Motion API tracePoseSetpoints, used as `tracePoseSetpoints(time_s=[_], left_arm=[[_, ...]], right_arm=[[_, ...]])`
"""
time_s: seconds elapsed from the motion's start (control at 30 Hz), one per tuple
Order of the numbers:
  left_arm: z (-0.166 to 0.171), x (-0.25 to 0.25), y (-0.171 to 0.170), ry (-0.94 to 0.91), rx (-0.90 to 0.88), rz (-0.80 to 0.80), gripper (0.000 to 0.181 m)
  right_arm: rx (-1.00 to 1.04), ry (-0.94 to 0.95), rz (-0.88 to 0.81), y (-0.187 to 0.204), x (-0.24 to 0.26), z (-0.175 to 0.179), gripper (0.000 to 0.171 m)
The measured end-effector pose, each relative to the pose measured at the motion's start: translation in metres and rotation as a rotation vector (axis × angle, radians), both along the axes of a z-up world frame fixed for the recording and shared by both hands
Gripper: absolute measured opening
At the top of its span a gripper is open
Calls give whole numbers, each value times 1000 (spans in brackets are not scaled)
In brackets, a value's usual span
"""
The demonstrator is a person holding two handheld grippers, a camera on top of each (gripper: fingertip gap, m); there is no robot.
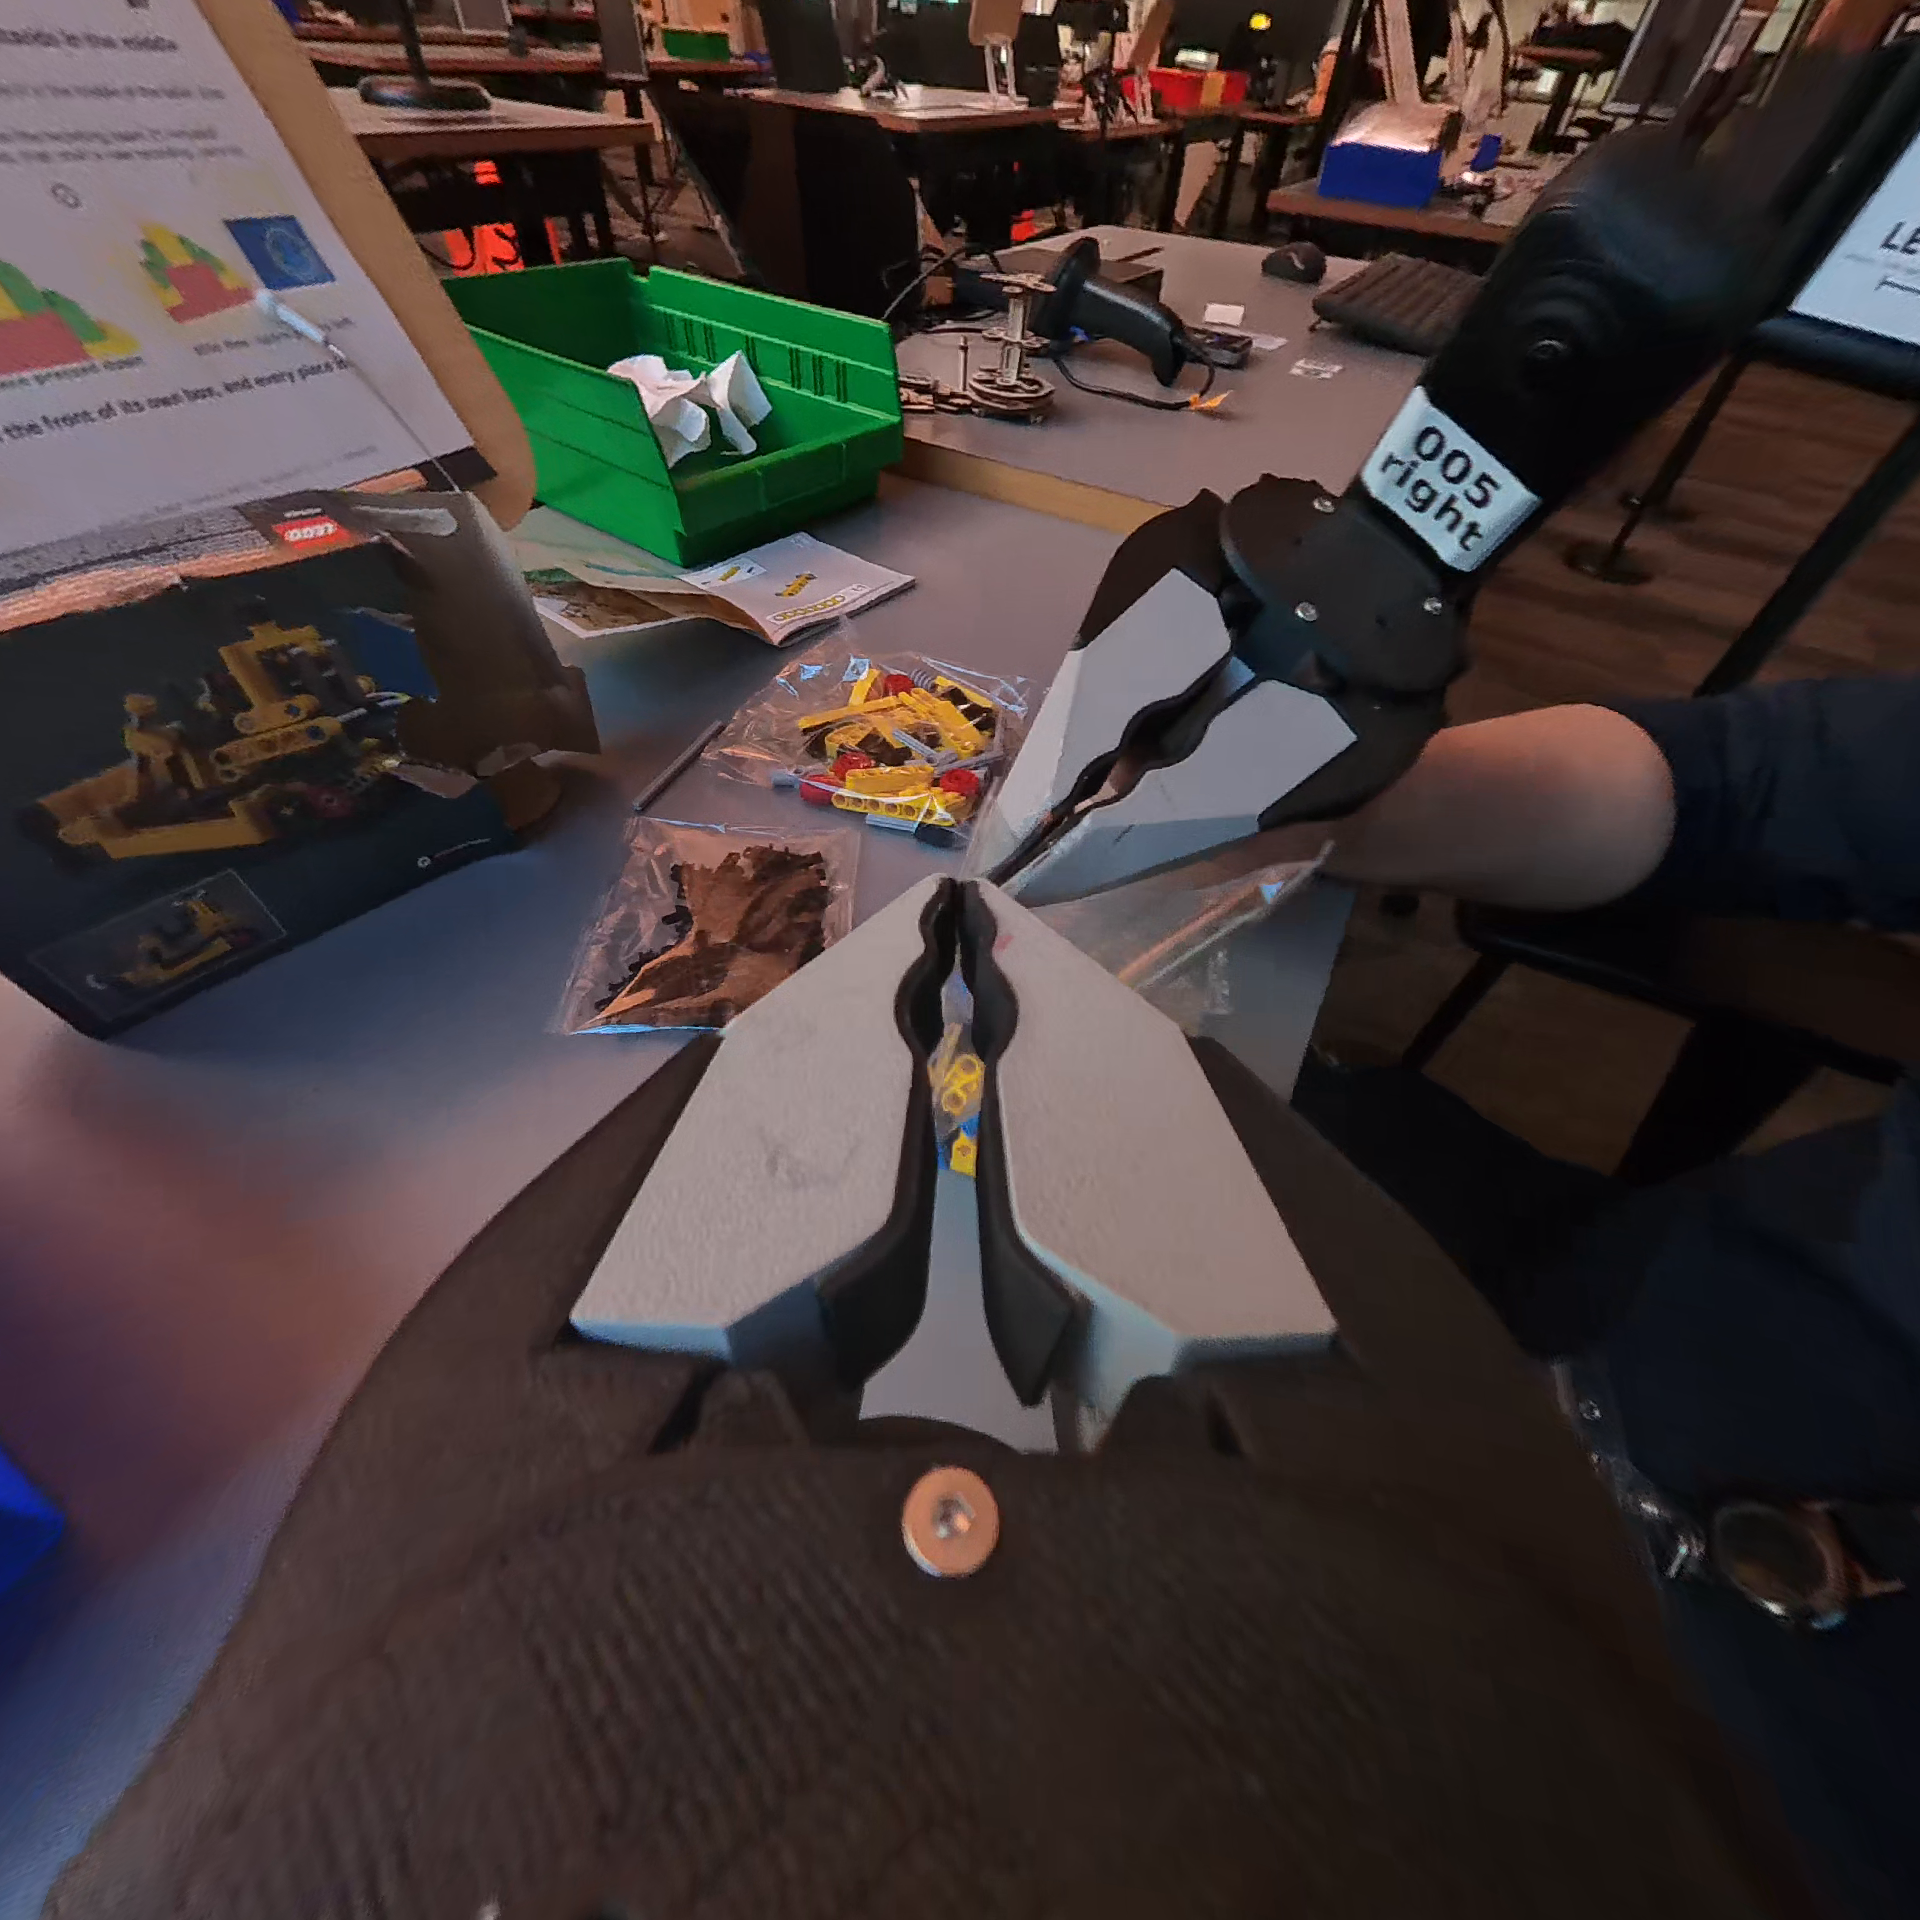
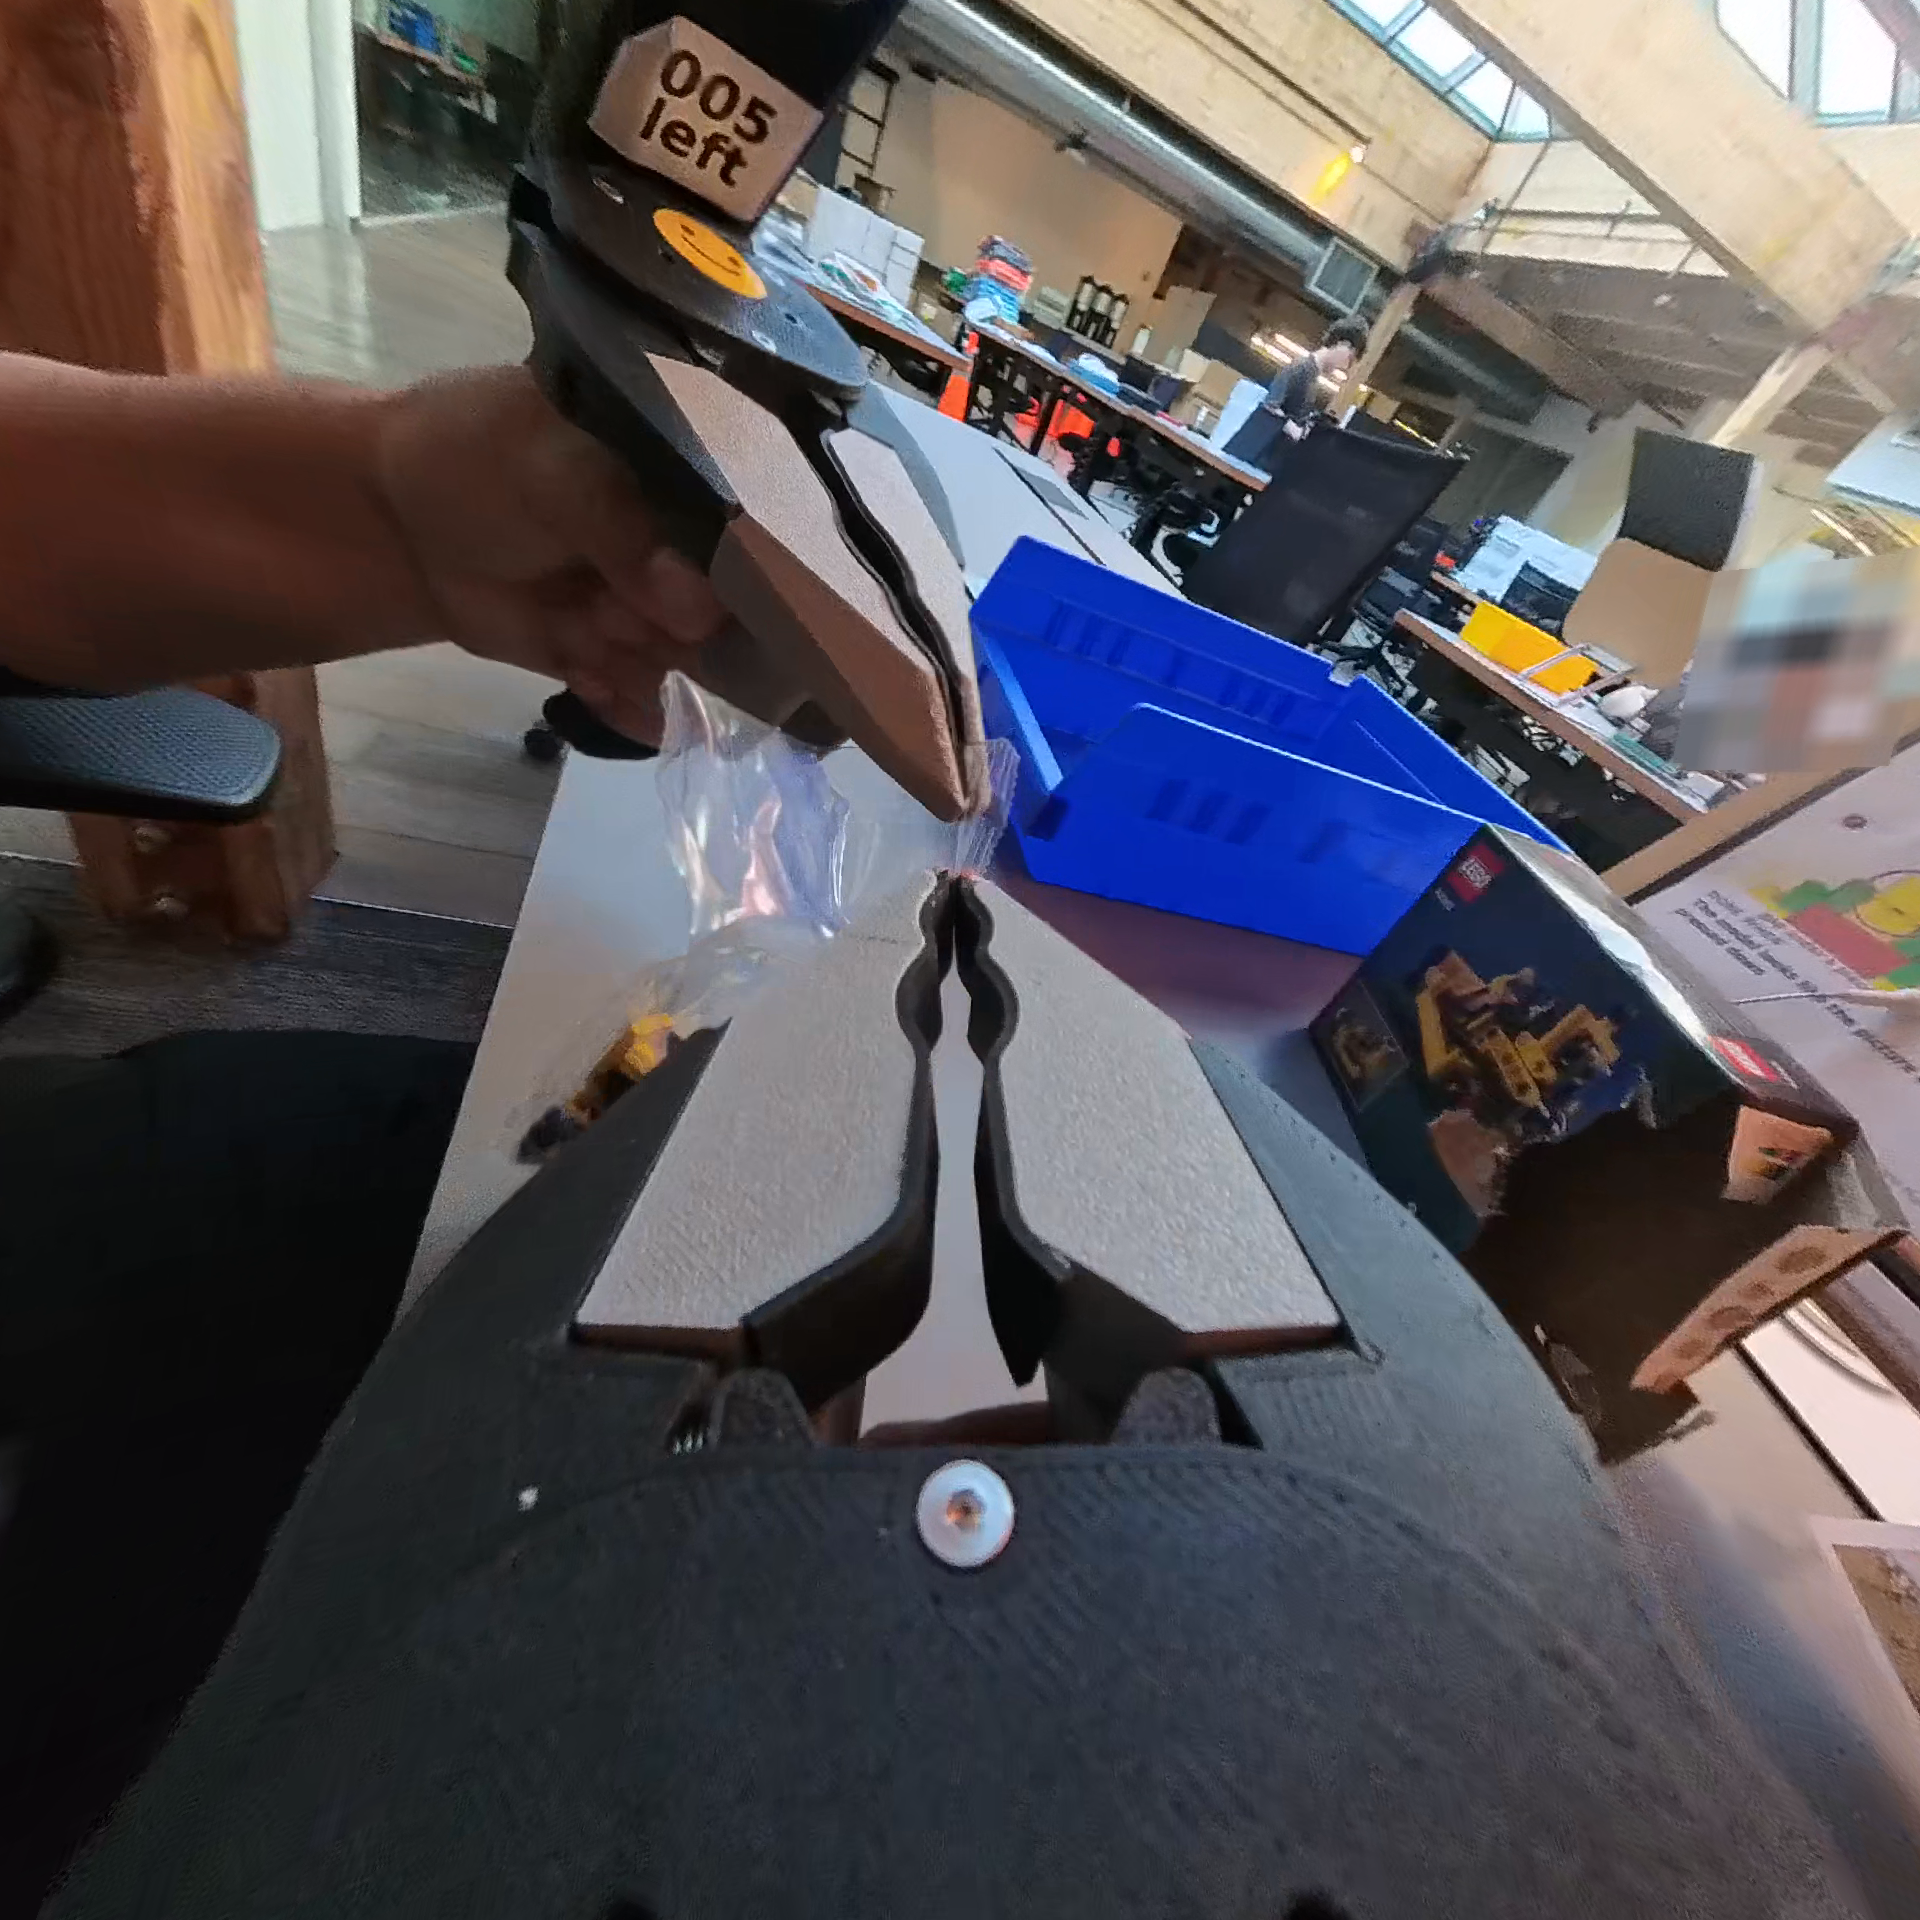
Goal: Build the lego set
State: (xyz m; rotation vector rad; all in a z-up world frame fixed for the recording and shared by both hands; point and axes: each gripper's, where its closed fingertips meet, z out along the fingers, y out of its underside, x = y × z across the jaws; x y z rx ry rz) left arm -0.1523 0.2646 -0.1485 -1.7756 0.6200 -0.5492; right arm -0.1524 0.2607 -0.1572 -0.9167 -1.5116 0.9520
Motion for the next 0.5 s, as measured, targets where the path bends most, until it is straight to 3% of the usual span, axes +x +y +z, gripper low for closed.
tracePoseSetpoints(time_s=[0.17, 0.3, 0.4, 0.5], left_arm=[[-5, -2, 10, -131, -54, -5, 0], [-9, -3, 13, -81, -15, 6, 0], [7, 5, -10, -15, 169, -165, 0], [8, 8, -22, 40, 247, -229, 0]], right_arm=[[122, -1, -93, 6, 1, -2, 0], [165, -21, -133, 9, -1, -6, 0], [24, 36, -1, -5, 5, 6, 0], [-120, 20, 164, -12, 14, 8, 0]])
